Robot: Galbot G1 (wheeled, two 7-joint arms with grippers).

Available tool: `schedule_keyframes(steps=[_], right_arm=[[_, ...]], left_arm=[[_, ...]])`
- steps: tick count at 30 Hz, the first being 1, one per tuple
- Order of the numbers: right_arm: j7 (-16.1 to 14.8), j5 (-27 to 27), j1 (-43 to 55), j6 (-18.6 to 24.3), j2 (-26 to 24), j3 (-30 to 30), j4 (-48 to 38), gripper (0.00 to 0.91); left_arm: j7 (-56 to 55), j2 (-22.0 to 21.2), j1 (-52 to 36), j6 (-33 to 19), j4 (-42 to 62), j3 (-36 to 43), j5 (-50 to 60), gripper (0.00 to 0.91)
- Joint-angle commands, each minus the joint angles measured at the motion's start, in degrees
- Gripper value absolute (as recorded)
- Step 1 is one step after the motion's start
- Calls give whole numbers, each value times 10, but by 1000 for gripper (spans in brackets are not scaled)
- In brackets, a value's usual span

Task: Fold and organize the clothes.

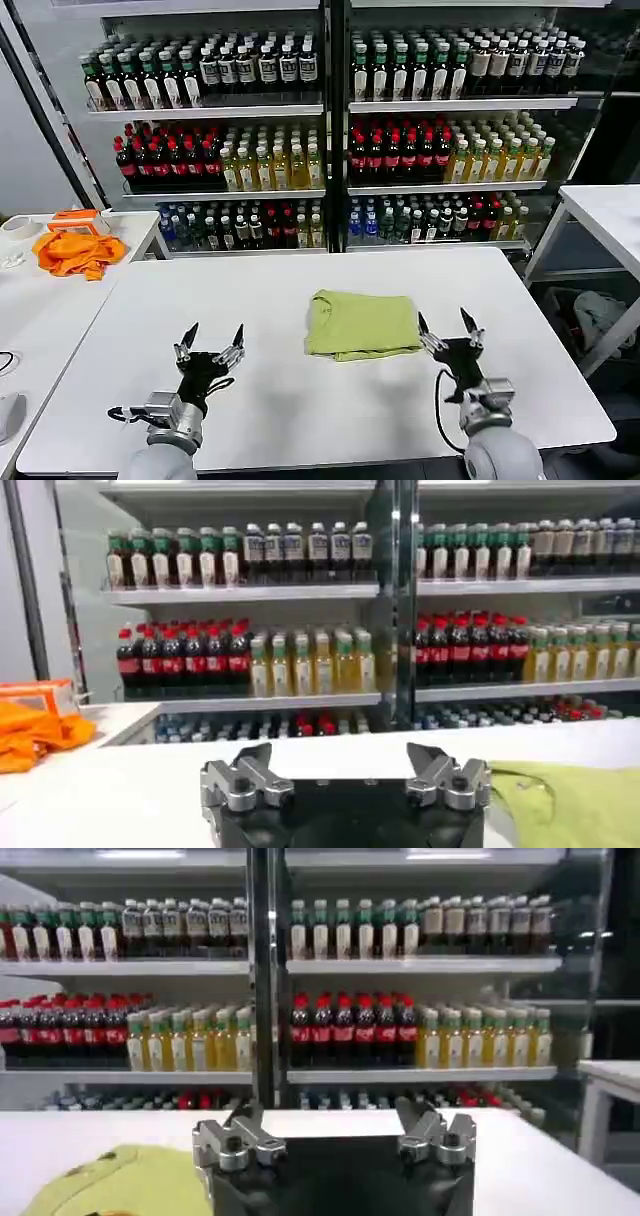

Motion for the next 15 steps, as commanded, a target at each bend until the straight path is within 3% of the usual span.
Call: schedule_keyframes(steps=[1, 15], right_arm=[[-30, -73, -138, 41, 15, 51, 111, 907], [-29, -84, -169, 54, 11, 47, 134, 907]], left_arm=[[2, -5, 26, 1, -22, 3, 6, 907], [14, -17, 46, 2, -37, -3, 14, 907]])
